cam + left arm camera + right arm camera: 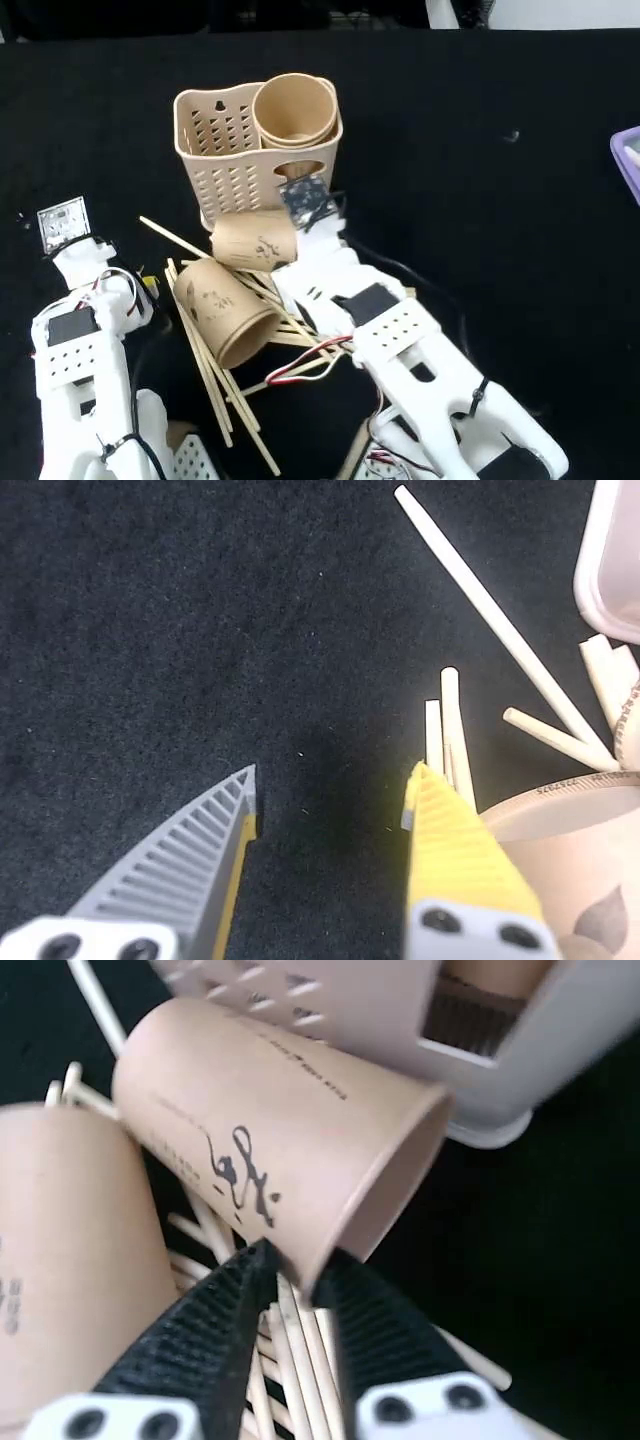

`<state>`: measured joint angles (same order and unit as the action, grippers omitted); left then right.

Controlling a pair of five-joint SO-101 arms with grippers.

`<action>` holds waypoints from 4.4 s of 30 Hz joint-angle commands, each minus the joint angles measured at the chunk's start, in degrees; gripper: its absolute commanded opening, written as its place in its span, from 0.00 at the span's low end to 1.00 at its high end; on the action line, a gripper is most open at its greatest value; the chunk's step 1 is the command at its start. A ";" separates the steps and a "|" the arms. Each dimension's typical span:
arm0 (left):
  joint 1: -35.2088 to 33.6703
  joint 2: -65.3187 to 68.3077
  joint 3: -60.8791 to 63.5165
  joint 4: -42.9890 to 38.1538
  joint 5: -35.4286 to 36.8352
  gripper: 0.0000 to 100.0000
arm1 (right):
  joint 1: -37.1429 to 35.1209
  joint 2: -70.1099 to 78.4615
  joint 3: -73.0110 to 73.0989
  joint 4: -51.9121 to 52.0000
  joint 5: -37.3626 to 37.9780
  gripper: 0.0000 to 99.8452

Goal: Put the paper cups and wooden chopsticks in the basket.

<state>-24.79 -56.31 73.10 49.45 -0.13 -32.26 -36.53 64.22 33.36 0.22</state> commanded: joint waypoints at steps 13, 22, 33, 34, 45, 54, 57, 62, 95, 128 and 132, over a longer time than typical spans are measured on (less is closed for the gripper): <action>-0.31 -1.05 -0.66 -0.88 0.18 0.24 | 14.77 -22.46 -22.20 33.23 18.29 0.01; -0.04 -1.05 -0.48 -0.79 0.18 0.24 | 22.07 -10.42 -21.85 33.49 19.08 0.01; -0.04 -1.05 -0.48 -0.79 0.26 0.24 | 22.95 11.30 -28.62 31.21 19.08 0.02; -0.04 -1.05 -0.48 -0.79 0.26 0.24 | 22.86 12.18 -28.97 31.21 19.08 0.02; -0.31 -1.05 -0.48 -0.79 0.44 0.24 | 23.12 6.73 -38.81 42.20 19.43 0.01; -0.04 -1.05 -0.48 -0.62 0.44 0.24 | 22.51 6.37 -83.03 50.64 19.25 0.01; 0.04 -1.05 -0.48 -0.70 0.53 0.24 | 17.93 13.23 -93.05 49.58 18.99 0.01; -0.48 -1.05 -0.92 -0.79 0.53 0.24 | 12.40 25.89 -107.38 50.73 19.16 0.01; -0.31 -1.05 -0.66 -0.79 0.53 0.24 | 5.80 53.49 -128.75 65.14 22.51 0.23; -0.22 -0.62 -0.40 -0.88 0.62 0.24 | -18.90 -11.65 -13.41 26.90 22.95 0.21; -0.04 -0.97 -0.40 -0.88 1.41 0.24 | -20.04 -12.09 -7.43 23.56 23.56 0.21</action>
<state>-24.79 -56.31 73.10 49.45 -0.13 -50.90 -46.29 54.11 60.18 22.55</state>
